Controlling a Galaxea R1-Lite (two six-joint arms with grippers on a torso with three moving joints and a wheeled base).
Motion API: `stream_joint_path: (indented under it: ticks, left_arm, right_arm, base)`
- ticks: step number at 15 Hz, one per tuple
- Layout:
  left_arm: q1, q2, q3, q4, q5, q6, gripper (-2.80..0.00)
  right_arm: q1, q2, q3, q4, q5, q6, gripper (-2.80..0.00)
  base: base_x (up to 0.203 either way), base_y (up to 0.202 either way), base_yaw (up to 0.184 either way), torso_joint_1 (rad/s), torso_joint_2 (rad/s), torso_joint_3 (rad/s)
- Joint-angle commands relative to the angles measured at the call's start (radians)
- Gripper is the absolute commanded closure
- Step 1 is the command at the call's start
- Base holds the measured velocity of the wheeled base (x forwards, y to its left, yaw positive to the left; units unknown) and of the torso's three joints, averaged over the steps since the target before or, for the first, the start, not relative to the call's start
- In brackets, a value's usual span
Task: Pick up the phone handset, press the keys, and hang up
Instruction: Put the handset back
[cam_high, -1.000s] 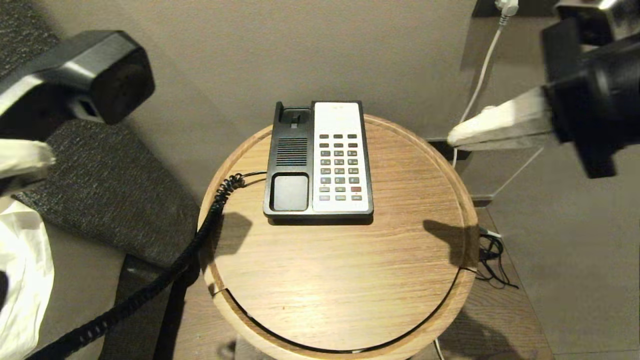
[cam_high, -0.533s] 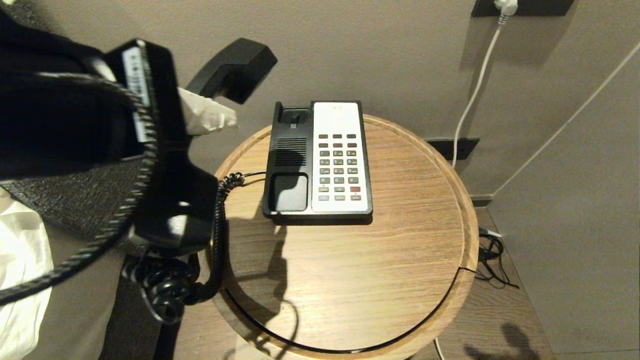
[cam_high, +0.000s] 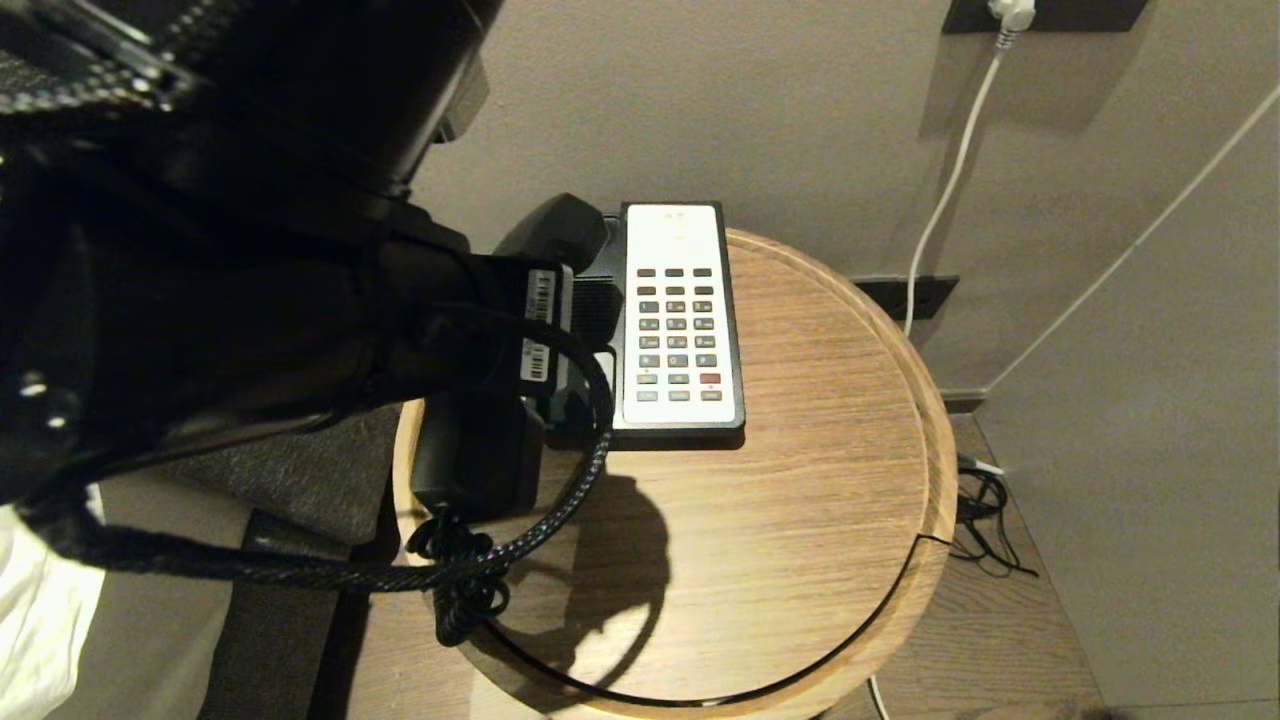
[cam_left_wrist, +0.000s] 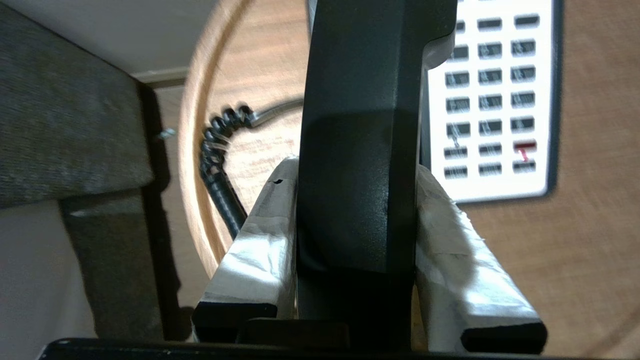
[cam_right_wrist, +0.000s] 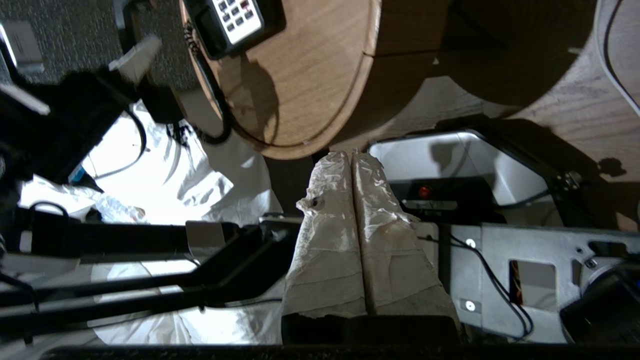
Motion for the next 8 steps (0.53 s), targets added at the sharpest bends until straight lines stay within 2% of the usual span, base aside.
stream_joint_path:
  ticks: [1,4,8]
  left_arm:
    - [0.004,0.054,-0.056,0.029,0.032,-0.003,0.00]
    - [0.010,0.114,-0.143,0.072,0.071,-0.006,0.00]
    - [0.036,0.179,-0.184,0.074,0.084,-0.004,0.00]
  right_arm:
    - [0.000,-0.046,0.014,0.021,0.000,0.006,0.00]
    - [-0.001,-0.094,0.046,0.047,0.000,0.006,0.00]
    - [-0.001,-0.130,0.047,0.084,0.000,0.006,0.00]
  base:
    - [0.000,0.000,0.000,0.000,0.00,0.000]
    - [0.000,0.000,0.000,0.000,0.00,0.000]
    - [0.000,0.000,0.000,0.000,0.00,0.000]
